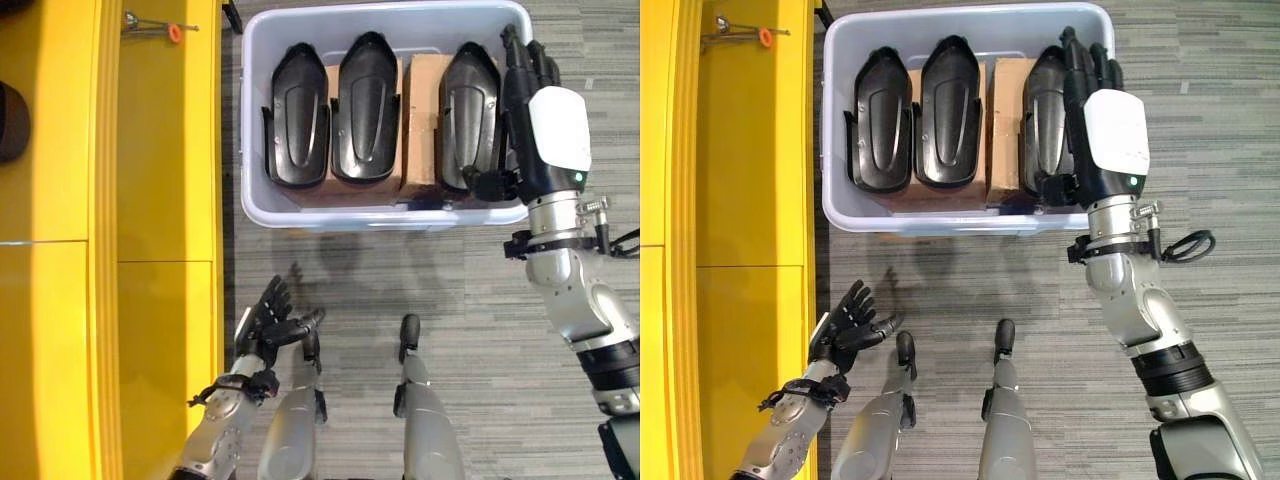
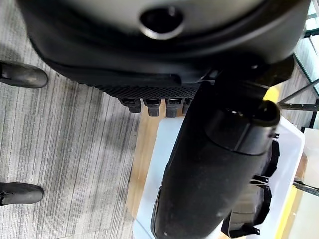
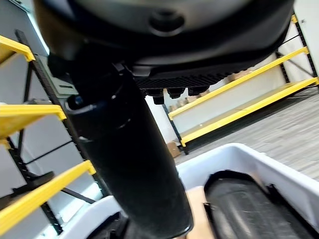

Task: Move parts from the plastic box to the shelf.

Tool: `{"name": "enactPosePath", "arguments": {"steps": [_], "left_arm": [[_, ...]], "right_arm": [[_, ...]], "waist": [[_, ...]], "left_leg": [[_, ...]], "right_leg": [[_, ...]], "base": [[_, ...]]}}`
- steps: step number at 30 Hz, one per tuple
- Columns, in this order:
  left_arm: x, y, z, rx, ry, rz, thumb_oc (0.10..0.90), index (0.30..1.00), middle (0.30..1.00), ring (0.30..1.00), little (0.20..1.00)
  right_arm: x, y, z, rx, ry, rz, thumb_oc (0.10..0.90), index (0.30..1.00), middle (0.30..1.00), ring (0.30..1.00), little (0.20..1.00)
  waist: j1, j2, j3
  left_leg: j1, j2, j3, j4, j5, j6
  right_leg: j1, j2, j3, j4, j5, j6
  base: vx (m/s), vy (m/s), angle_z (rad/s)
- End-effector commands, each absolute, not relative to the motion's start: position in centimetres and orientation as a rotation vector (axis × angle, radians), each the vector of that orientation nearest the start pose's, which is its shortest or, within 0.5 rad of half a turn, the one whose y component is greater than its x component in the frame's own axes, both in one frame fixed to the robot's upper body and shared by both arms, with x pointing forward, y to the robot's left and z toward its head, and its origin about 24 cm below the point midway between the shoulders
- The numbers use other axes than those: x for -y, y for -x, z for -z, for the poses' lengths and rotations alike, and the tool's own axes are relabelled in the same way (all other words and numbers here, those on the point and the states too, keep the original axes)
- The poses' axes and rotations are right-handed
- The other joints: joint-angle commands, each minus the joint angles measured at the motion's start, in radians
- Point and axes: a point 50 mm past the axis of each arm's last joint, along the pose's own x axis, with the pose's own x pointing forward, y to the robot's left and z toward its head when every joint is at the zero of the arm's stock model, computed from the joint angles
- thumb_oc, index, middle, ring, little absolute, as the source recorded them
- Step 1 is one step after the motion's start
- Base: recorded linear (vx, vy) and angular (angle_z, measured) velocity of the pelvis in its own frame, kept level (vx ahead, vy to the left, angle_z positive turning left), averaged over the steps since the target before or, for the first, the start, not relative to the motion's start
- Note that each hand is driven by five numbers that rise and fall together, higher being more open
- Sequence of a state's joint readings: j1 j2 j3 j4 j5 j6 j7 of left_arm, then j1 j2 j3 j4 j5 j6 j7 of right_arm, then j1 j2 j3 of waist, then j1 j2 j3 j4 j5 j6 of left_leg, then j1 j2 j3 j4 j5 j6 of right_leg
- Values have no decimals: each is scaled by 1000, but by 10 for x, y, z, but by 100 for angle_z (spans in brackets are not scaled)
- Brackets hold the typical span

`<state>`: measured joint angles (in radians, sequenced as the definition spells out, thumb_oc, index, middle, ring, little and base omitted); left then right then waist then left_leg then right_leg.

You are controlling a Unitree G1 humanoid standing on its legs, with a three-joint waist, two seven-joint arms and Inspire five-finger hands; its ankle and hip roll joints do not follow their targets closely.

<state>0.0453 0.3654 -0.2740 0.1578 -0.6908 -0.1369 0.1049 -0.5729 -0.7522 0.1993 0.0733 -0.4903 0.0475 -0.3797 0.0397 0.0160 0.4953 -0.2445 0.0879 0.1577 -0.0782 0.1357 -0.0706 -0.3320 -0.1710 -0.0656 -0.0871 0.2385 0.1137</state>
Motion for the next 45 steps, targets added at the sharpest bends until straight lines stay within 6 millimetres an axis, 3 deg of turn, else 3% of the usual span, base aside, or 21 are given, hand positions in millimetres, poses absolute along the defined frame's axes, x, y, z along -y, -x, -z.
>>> {"name": "enactPosePath", "arguments": {"steps": [1,15,27,45], "left_arm": [[-180,-237,-23,-43,294,34,900,1000,1000,1000,1000],[-184,-235,-23,-42,295,25,900,1000,1000,1000,1000],[-182,-240,-27,-24,296,27,900,1000,1000,1000,1000],[-183,-242,-30,-6,293,14,900,1000,1000,1000,1000]], "right_arm": [[212,-311,-293,943,1123,521,900,1000,1000,1000,1000],[235,-331,-299,820,1183,591,900,1000,1000,1000,1000],[229,-338,-308,825,1188,575,900,1000,1000,1000,1000],[231,-346,-282,729,1200,523,900,1000,1000,1000,1000]], "waist": [[9,-27,-38],[26,-7,-9],[35,1,10],[44,-3,25]], "left_leg": [[-13,45,-48,23,-8,-24],[-60,35,-63,32,-2,-25],[-83,32,-68,40,-1,-23],[-128,19,-88,65,-11,-17]], "right_leg": [[103,-45,-16,36,-137,37],[72,-53,-29,40,-136,31],[53,-53,-32,43,-135,30],[39,-58,-51,51,-139,31]], "base": [[0,0,0],[-1,-5,1],[0,0,1],[2,-5,2]]}}
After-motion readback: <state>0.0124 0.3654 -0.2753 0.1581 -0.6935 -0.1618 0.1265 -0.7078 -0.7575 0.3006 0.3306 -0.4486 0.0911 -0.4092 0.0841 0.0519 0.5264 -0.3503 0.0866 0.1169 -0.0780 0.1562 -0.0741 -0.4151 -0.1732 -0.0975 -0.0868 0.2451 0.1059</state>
